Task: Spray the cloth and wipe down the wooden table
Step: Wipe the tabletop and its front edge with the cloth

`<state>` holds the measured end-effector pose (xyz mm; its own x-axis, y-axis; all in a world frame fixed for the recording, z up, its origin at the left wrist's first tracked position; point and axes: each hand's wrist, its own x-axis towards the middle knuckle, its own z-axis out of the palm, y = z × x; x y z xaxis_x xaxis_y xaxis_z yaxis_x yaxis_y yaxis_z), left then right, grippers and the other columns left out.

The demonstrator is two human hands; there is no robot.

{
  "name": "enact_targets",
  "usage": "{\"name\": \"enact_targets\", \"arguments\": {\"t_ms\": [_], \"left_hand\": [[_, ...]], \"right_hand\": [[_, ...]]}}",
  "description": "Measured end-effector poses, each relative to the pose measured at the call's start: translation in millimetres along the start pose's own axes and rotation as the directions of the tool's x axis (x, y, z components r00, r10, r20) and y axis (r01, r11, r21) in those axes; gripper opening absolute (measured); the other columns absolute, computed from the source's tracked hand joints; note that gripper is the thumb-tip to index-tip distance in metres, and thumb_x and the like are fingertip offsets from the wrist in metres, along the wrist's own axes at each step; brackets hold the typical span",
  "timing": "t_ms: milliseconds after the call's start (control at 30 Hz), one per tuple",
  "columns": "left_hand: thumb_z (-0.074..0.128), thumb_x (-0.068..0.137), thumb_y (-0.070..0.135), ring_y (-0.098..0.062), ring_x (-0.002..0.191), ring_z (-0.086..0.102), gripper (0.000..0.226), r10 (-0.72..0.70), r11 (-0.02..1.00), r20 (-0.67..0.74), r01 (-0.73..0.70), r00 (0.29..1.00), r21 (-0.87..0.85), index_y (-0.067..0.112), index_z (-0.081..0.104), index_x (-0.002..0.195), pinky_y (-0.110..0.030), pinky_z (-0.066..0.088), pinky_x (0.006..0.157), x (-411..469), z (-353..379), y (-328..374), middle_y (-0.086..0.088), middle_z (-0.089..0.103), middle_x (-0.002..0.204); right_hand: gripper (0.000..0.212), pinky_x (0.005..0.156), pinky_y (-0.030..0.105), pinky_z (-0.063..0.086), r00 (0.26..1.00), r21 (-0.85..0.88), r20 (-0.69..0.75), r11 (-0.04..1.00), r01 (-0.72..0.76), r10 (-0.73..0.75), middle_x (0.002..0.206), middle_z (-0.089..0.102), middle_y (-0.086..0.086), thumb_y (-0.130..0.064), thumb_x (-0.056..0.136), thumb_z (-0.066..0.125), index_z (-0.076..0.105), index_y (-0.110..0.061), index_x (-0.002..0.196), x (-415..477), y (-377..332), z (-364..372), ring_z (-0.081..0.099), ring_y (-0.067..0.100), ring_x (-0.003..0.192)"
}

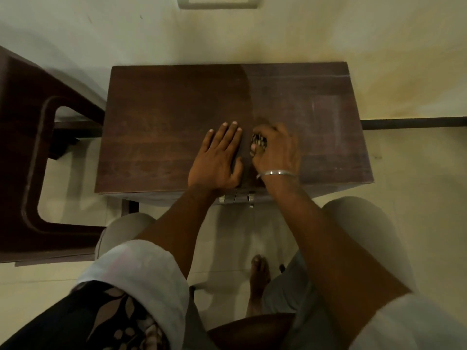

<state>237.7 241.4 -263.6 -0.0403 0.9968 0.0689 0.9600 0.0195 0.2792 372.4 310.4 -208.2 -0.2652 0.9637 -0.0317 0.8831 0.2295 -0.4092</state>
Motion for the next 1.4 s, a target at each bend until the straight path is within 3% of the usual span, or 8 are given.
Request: {"name": "enact_targets", "arguments": {"t_ms": [133, 367, 533, 667, 800, 967, 1267, 1400], "left_hand": [[0.029, 0.097, 0.042, -0.022, 0.156, 0.014, 0.070, -0.009, 1.000, -0.023, 0.009, 1.000, -0.008, 0.008, 0.029, 0.158, -0.046, 0.011, 0.127, -0.7, 0.4, 0.4, -0.009, 0.023, 0.167], [0.028, 0.096, 0.047, -0.021, 0.157, 0.011, 0.074, -0.008, 1.000, 0.011, 0.007, 1.000, 0.024, 0.009, 0.024, 0.160, -0.046, 0.009, 0.127, 0.4, 0.3, -1.2, -0.008, 0.018, 0.169], [0.027, 0.098, 0.047, -0.019, 0.158, 0.007, 0.073, -0.021, 0.999, 0.023, 0.020, 1.000, 0.026, 0.010, 0.022, 0.161, -0.045, 0.009, 0.127, 0.7, -1.4, -1.8, -0.006, 0.014, 0.170], [0.029, 0.099, 0.045, -0.019, 0.157, 0.008, 0.071, -0.023, 1.000, 0.026, 0.022, 0.999, 0.016, 0.010, 0.024, 0.160, -0.045, 0.009, 0.128, 0.9, -0.9, -2.6, -0.007, 0.016, 0.169], [0.030, 0.098, 0.044, -0.019, 0.157, 0.008, 0.071, -0.031, 0.999, 0.032, 0.031, 0.999, 0.007, 0.010, 0.024, 0.160, -0.045, 0.009, 0.128, 1.2, -2.3, -1.8, -0.007, 0.018, 0.169], [0.033, 0.098, 0.043, -0.017, 0.157, 0.007, 0.071, -0.042, 0.999, 0.032, 0.042, 0.999, -0.006, 0.011, 0.024, 0.160, -0.044, 0.008, 0.128, 2.1, -4.8, -1.7, -0.006, 0.017, 0.169], [0.034, 0.095, 0.041, -0.017, 0.157, 0.006, 0.072, -0.055, 0.998, 0.041, 0.056, 0.998, -0.021, 0.012, 0.023, 0.161, -0.042, 0.006, 0.128, 1.8, -4.7, -1.6, -0.006, 0.016, 0.169], [0.036, 0.094, 0.040, -0.017, 0.157, 0.007, 0.073, -0.052, 0.998, 0.027, 0.053, 0.998, -0.033, 0.012, 0.023, 0.161, -0.042, 0.005, 0.128, 2.2, -3.9, -2.1, -0.005, 0.017, 0.169]], "right_hand": [[0.045, 0.079, 0.028, 0.041, 1.000, -0.015, -0.013, 1.000, -0.014, 0.014, 0.132, 0.050, -0.005, -0.019, 0.079, 0.072, 0.060, -0.036, 0.119, -18.0, 7.2, 4.1, 0.048, 0.026, 0.111], [0.035, 0.082, 0.027, 0.039, 0.999, 0.045, -0.040, 0.999, 0.024, -0.022, 0.128, 0.055, 0.002, -0.024, 0.084, 0.068, 0.063, -0.031, 0.119, 55.5, -8.6, 11.6, 0.054, 0.029, 0.111], [0.042, 0.086, 0.033, 0.047, 1.000, 0.023, -0.017, 1.000, 0.000, 0.000, 0.134, 0.048, -0.004, -0.018, 0.084, 0.067, 0.060, -0.034, 0.122, 10.9, -4.8, 7.3, 0.047, 0.025, 0.115], [0.040, 0.084, 0.031, 0.045, 0.999, 0.015, -0.024, 1.000, 0.021, -0.021, 0.135, 0.048, -0.002, -0.021, 0.085, 0.067, 0.060, -0.032, 0.123, 46.5, -10.9, 11.7, 0.047, 0.026, 0.116], [0.039, 0.078, 0.026, 0.034, 0.998, 0.031, -0.029, 0.997, 0.064, -0.063, 0.131, 0.053, 0.001, -0.023, 0.083, 0.068, 0.062, -0.032, 0.121, 88.2, -19.8, 17.0, 0.052, 0.030, 0.113], [0.043, 0.081, 0.032, 0.046, 0.999, 0.015, -0.032, 0.999, 0.044, -0.043, 0.135, 0.048, -0.003, -0.022, 0.085, 0.067, 0.058, -0.035, 0.125, 58.5, -11.1, 14.7, 0.046, 0.027, 0.116], [0.041, 0.078, 0.032, 0.040, 0.998, 0.025, -0.026, 0.998, 0.055, -0.054, 0.132, 0.052, 0.004, -0.025, 0.085, 0.066, 0.059, -0.031, 0.124, 115.4, -33.7, 16.4, 0.048, 0.032, 0.114], [0.042, 0.078, 0.031, 0.042, 0.997, -0.011, -0.055, 0.998, 0.059, -0.059, 0.132, 0.051, 0.002, -0.025, 0.085, 0.065, 0.057, -0.033, 0.126, 94.8, -23.8, 17.0, 0.048, 0.029, 0.113]]}}
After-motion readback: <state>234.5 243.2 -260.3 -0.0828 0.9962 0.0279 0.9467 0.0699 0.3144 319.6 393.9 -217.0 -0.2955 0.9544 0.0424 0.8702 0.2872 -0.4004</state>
